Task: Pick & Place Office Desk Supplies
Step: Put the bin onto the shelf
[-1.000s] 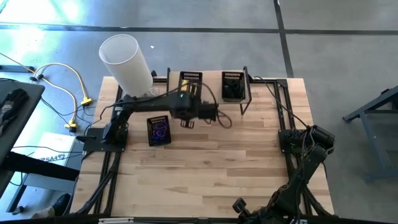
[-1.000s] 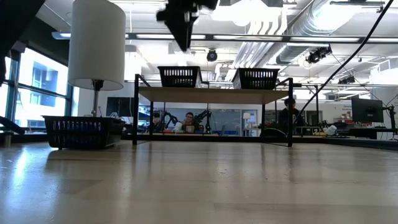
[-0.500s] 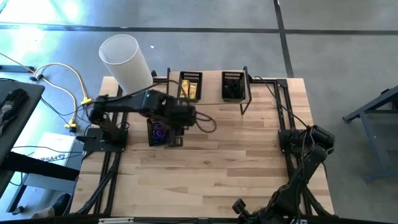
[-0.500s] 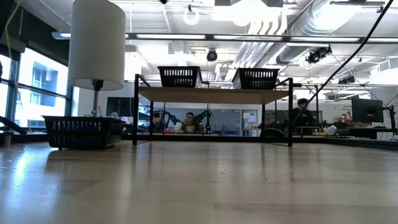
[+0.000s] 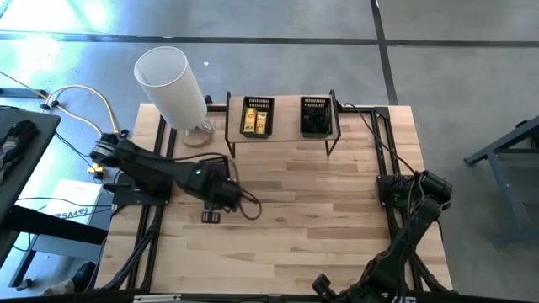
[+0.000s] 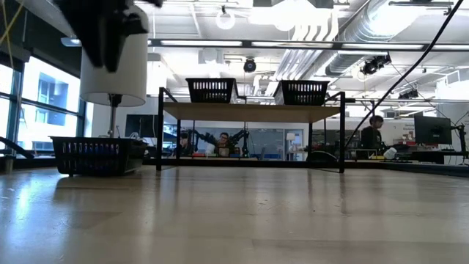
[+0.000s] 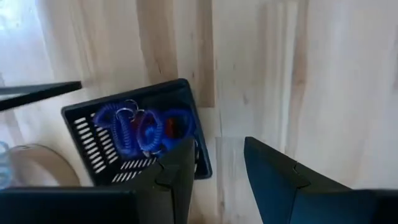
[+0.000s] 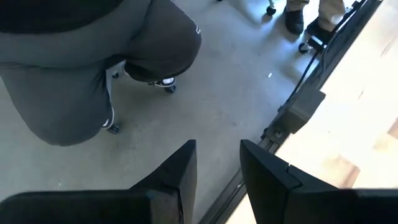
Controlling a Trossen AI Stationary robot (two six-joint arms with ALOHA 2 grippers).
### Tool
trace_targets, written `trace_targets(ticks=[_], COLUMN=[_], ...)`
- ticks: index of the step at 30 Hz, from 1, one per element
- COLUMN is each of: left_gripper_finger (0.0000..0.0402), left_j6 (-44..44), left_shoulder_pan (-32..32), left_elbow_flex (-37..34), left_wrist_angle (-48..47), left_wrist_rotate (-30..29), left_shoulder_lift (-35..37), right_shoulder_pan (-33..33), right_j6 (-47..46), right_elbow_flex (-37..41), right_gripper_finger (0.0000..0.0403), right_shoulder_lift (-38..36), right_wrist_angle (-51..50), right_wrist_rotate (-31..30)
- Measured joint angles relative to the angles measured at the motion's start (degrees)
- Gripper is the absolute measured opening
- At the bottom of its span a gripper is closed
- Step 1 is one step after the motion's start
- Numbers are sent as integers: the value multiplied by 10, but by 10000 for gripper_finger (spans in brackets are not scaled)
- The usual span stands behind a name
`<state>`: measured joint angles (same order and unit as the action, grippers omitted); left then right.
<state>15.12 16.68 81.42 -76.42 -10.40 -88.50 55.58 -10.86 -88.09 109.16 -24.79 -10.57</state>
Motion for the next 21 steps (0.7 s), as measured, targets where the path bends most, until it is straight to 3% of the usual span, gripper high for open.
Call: trace_targets(ticks=[5,9,15,21], left_gripper_finger=[132,132,132,132], left_j6=[25,42,51,48], left_shoulder_pan=[5,1,-13,-14], left_elbow_flex=[-139,-211,-276,-290], left_wrist_angle=[113,162,194,217], left_wrist_rotate=[-17,-9,7,-5], left_shoulder_lift=[66,88,84,84], right_shoulder_pan=[-3,-6,-18,-27], right_j6=[1,2,2,2], right_elbow_flex=[0,0,0,0], right_gripper_finger=[110,110,110,110], right_shoulder_lift=[0,0,0,0], right_wrist_angle=[7,15,19,19], right_wrist_rotate=[1,1,1,3])
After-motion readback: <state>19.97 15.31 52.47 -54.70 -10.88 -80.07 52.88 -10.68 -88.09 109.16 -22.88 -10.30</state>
